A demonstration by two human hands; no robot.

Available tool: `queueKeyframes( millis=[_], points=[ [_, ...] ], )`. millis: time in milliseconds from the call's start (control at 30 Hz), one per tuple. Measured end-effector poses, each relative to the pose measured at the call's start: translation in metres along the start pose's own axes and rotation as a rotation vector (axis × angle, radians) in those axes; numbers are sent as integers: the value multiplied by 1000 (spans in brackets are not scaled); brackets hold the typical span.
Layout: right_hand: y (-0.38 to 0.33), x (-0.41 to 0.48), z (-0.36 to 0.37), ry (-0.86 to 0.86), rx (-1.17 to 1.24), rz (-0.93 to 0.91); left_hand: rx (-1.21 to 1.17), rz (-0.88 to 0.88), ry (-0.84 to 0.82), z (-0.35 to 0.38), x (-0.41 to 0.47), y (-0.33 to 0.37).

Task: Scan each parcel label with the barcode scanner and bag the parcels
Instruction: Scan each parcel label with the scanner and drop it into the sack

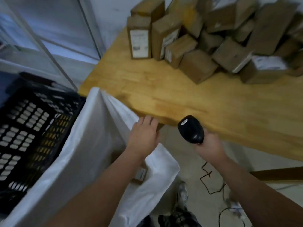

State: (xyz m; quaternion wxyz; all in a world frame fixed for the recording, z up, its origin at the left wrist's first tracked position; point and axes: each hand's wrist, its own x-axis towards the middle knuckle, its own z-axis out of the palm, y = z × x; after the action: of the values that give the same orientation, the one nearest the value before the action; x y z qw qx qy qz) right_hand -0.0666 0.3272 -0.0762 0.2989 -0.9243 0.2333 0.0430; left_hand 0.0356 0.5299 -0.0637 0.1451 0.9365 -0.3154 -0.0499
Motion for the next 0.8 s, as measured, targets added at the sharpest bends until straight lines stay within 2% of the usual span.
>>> queueKeyframes(
  millis=[167, 400, 500, 600, 700, 800],
  points=[
    [3, 33, -85, 273, 214, 76, -17, 104, 61, -36, 73, 57],
    [39, 97, -178, 449, 538, 238, -43, 186, 82, -48, 184, 137],
    [60, 128, -210, 442, 627, 269, 108, 269, 100, -44, 238, 173],
    [81, 156, -233, 433, 654, 295, 371, 335, 64, -27, 280, 195],
    [100, 176, -248, 424, 705, 323, 628, 401, 16, -8, 306, 204],
    [115, 188, -253, 409, 780, 339, 756, 453, -32, 1, 321, 210]
  ],
)
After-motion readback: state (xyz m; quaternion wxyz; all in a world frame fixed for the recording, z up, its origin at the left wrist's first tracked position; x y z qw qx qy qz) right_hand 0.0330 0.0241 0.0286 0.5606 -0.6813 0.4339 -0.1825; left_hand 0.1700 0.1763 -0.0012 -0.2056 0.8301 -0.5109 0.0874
